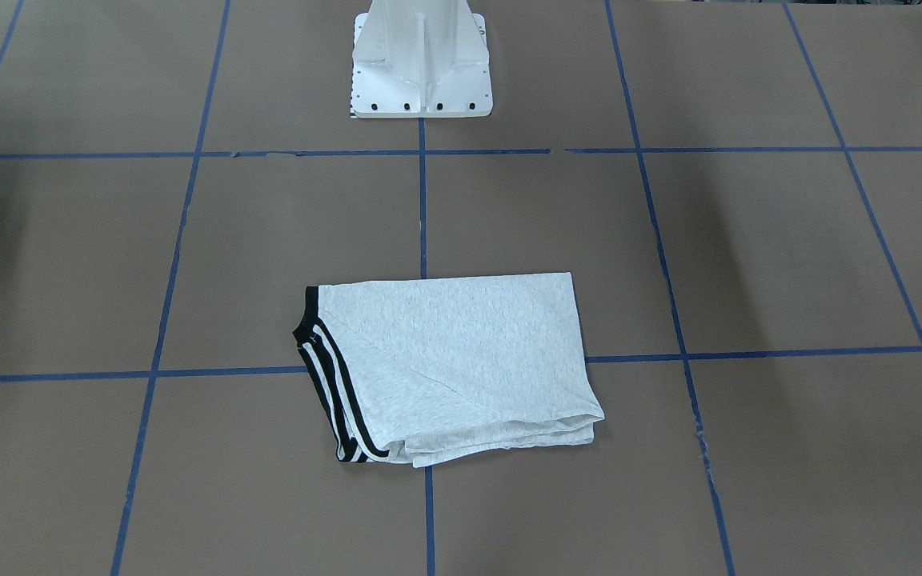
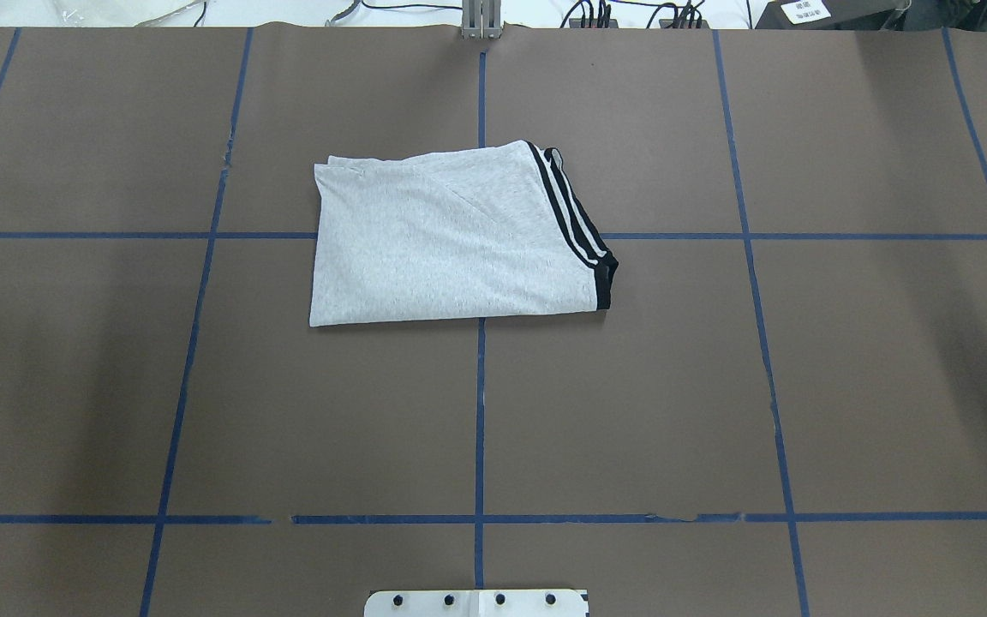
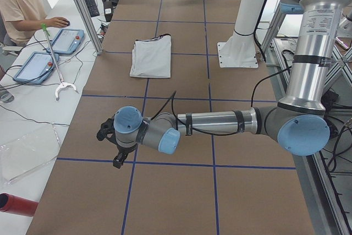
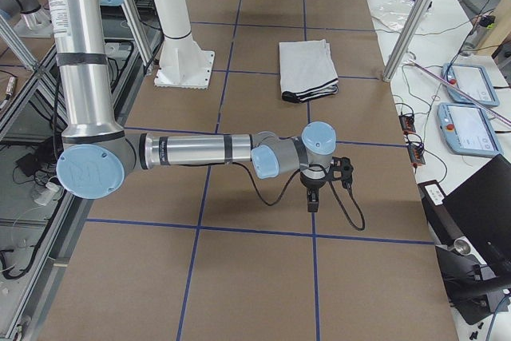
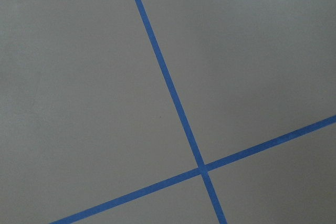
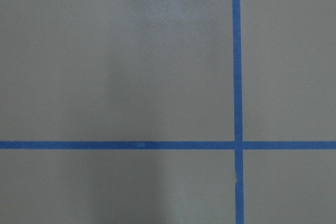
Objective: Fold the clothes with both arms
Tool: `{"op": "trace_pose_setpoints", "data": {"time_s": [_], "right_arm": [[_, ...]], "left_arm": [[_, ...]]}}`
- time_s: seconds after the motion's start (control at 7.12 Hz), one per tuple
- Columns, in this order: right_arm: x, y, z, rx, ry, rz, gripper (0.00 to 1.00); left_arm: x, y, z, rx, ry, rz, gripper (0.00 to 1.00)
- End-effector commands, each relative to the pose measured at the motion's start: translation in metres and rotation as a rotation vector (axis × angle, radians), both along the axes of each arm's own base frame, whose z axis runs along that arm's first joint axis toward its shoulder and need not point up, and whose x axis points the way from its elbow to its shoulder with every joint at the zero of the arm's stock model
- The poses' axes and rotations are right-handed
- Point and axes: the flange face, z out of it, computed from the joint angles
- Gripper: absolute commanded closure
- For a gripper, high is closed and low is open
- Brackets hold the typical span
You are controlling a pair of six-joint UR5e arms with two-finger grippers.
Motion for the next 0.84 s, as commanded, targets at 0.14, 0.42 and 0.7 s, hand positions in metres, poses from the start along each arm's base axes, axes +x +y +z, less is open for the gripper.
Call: {"op": "trace_pose_setpoints", "data": {"time_s": [0.14, 0.42, 0.7], "right_arm": [[0.0002, 0.0036, 0.0036, -0.009, -0.005, -0.003, 0.0], [0.0004, 0.0072, 0.0065, -0.016, -0.01, -0.004, 0.0], [0.0008, 0.0099, 0.009, -0.019, -0.009, -0.006, 0.0]], "left_arm": [[0.0, -0.001, -0.0029, 0.008, 0.0, 0.001, 0.0], [0.0, -0.0019, -0.0053, 0.013, 0.0, 0.001, 0.0], [0.0, -0.0025, -0.0085, 0.024, 0.0, 0.0, 0.0]]}}
